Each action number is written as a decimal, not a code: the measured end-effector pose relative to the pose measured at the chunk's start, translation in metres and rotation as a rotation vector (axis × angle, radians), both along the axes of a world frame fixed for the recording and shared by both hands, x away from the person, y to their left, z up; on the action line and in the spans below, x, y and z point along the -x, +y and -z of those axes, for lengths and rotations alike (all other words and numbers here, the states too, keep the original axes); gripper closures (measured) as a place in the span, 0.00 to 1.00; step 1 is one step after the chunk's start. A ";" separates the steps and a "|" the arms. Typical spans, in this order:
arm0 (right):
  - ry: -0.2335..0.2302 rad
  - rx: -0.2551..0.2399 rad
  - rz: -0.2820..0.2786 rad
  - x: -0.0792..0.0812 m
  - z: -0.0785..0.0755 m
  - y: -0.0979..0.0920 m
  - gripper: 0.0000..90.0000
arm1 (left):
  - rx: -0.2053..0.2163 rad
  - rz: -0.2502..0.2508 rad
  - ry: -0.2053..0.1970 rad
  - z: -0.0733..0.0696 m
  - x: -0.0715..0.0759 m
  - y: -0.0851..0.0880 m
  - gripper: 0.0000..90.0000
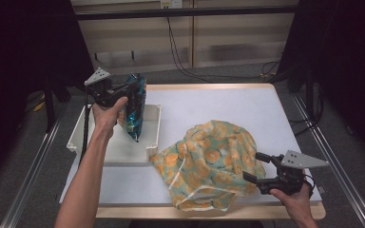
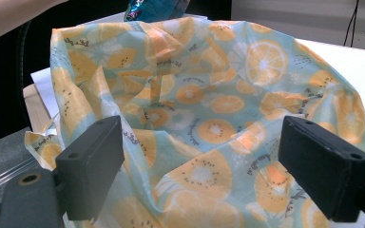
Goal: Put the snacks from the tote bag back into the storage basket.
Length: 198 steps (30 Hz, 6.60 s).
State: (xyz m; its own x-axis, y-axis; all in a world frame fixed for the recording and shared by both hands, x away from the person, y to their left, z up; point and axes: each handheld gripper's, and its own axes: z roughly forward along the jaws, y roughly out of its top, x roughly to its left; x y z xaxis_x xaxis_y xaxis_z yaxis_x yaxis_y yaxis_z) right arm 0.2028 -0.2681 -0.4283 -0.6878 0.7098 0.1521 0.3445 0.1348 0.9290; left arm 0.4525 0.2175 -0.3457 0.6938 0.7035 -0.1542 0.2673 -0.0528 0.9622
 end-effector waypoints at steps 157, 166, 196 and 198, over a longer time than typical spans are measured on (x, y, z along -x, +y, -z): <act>0.035 0.015 -0.008 -0.006 0.008 0.002 0.17 | -0.607 0.265 0.426 0.107 0.012 -0.019 1.00; 0.031 0.018 -0.010 -0.005 0.008 0.003 0.17 | -0.632 0.238 0.421 0.108 0.008 -0.021 1.00; 0.028 0.019 -0.005 -0.004 0.007 0.001 0.17 | -0.579 0.283 0.382 0.105 0.017 -0.025 1.00; 0.029 0.018 -0.002 -0.004 0.007 0.001 0.17 | -0.546 0.292 0.355 0.102 0.021 -0.020 1.00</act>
State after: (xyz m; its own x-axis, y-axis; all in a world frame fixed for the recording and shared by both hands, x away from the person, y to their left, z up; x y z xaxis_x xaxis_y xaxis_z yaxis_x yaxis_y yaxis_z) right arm 0.2072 -0.2673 -0.4352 -0.6850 0.7110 0.1591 0.3711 0.1526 0.9160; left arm 0.4310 0.1973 -0.4475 0.8387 0.5381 -0.0842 0.4613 -0.6197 0.6350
